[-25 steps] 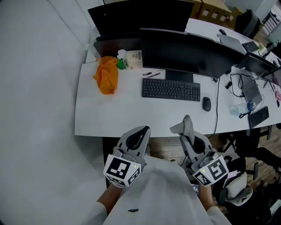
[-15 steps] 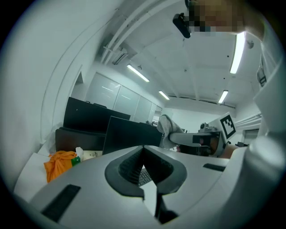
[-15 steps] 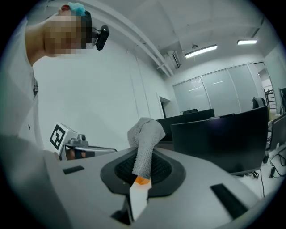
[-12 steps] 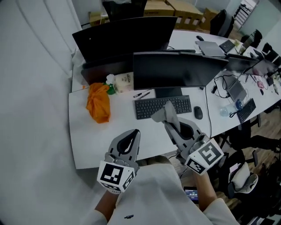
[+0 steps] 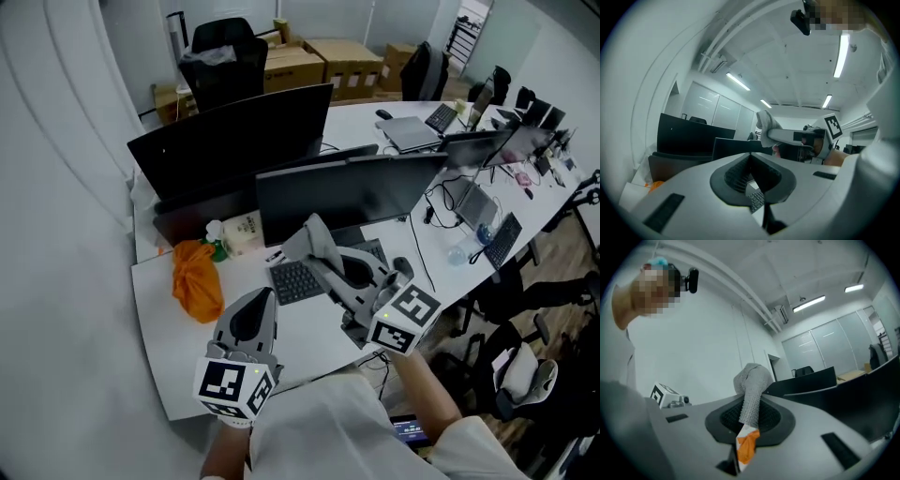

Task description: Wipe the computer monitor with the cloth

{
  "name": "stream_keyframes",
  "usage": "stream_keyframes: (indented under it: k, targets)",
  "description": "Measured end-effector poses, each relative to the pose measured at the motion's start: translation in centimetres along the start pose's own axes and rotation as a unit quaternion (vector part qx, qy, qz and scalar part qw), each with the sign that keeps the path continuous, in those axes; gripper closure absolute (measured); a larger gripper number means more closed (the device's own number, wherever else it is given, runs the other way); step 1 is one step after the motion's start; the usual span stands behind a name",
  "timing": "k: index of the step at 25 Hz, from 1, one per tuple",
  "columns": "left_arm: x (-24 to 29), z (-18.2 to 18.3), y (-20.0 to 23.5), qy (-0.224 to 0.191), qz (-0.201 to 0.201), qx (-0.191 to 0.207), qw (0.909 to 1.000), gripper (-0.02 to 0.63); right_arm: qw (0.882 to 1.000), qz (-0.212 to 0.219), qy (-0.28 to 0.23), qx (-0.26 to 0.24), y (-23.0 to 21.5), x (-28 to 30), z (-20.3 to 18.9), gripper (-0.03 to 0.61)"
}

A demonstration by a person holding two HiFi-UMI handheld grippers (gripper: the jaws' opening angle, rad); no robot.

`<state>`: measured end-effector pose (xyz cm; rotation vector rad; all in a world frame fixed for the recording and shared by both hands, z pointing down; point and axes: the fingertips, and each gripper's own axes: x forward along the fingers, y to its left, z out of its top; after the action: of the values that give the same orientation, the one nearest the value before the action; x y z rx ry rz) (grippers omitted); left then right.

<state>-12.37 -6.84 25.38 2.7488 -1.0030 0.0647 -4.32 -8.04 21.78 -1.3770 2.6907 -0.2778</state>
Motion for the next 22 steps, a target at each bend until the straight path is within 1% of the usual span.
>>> stream_keyframes:
  k: [1, 2, 4, 5, 7, 9, 11, 12, 14, 17, 22]
  targets:
    - [0.4, 0.4, 0.4, -0.003, 0.0, 0.003, 1.0, 0.594, 1.0, 0.005, -0.008, 0.005, -0.4, 0.7, 0.6, 0.543]
    - [0.9, 0.7, 0.7, -0.004, 0.0, 0.007, 1.0, 0.594, 1.0, -0.001, -0.009, -0.003, -1.1, 1.3, 1.2, 0.545]
    - [1.6, 1.3, 1.3, -0.003, 0.003, 0.015, 0.9999, 0.594, 0.999, -0.028, 0.003, -0.033, -2.7, 2.5, 2.2, 0.541]
    - [1.8, 1.5, 1.6, -0.002, 0.006, 0.018, 0.9998, 0.594, 0.999, -0.038, 0.006, -0.038, -3.5, 3.1, 2.6, 0.541]
    - [2.1, 1.7, 2.3, 0.0, 0.01, 0.022, 0.9997, 0.594, 0.999, -0.043, 0.004, -0.019, -4.8, 4.6, 3.2, 0.543]
    - [2.5, 1.7, 2.8, -0.001, 0.01, 0.021, 0.9997, 0.594, 0.999, -0.039, 0.005, 0.001, -6.1, 5.9, 3.6, 0.545]
    - [3.3, 1.7, 2.7, -0.002, 0.007, 0.02, 0.9998, 0.594, 0.999, -0.038, 0.014, 0.011, -7.4, 7.0, 3.9, 0.546]
    - [3.6, 1.6, 2.7, -0.001, 0.006, 0.02, 0.9998, 0.594, 0.999, -0.043, 0.021, 0.013, -8.3, 7.5, 4.0, 0.546]
    - [4.3, 1.4, 2.9, 0.002, 0.003, 0.021, 0.9998, 0.595, 0.997, -0.072, 0.041, 0.007, -10.1, 8.3, 4.1, 0.548]
    - [4.9, 0.9, 3.4, 0.01, 0.004, 0.017, 0.9998, 0.595, 0.989, -0.12, 0.083, -0.027, -12.3, 9.4, 3.7, 0.548]
    - [5.3, 0.5, 4.5, 0.014, 0.012, 0.009, 0.9998, 0.594, 0.975, -0.133, 0.16, -0.077, -13.2, 11.9, 1.9, 0.551]
